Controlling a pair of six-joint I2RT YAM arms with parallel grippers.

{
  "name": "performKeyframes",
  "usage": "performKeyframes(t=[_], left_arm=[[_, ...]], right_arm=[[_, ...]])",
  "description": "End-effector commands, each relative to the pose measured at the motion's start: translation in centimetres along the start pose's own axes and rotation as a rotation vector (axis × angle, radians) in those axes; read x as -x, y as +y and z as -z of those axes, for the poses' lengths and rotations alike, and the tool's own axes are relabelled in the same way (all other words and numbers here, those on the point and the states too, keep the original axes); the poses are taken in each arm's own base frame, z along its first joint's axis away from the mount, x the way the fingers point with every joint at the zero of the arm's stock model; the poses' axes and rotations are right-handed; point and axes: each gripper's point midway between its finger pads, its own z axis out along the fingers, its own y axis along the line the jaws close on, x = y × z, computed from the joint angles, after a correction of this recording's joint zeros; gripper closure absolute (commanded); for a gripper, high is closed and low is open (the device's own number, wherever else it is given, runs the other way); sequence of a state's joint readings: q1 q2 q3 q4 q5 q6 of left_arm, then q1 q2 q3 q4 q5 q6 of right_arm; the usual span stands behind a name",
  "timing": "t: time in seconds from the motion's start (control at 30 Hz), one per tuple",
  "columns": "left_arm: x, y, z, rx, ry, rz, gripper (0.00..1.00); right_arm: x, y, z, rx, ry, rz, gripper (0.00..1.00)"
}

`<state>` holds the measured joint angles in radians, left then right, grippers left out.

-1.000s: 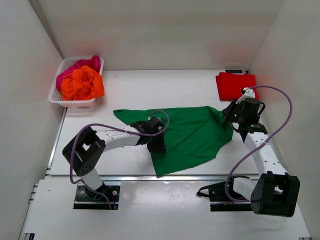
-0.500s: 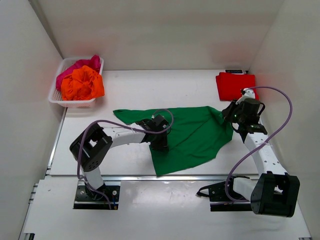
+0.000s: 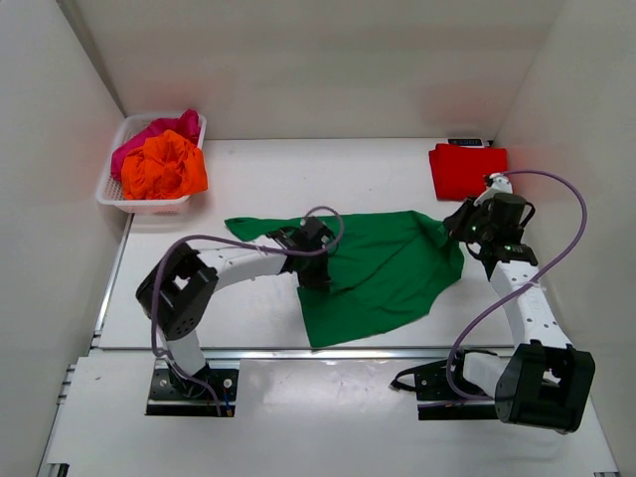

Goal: Fold and stack the t-shirts
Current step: Flatten out the tshirt

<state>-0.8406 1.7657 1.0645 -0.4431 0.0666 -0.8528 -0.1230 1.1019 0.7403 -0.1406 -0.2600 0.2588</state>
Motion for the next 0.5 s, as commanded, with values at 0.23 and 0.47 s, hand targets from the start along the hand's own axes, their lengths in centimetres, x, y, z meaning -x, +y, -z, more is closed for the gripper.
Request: performKeyframes(t=[0.23,0.47], left_arm=[[26.0,3.4,39.5,-0.216,-0.904,0.145,1.0],[24.1,3.2,52.5,-0.297,-1.174,0.143,1.0]], right_arm=[[23.4,9.3,14.3,0.26,-0.471,0.07,1.0],[31.2,17.3,27.8,0.392,-0.75,0.202,1.0]])
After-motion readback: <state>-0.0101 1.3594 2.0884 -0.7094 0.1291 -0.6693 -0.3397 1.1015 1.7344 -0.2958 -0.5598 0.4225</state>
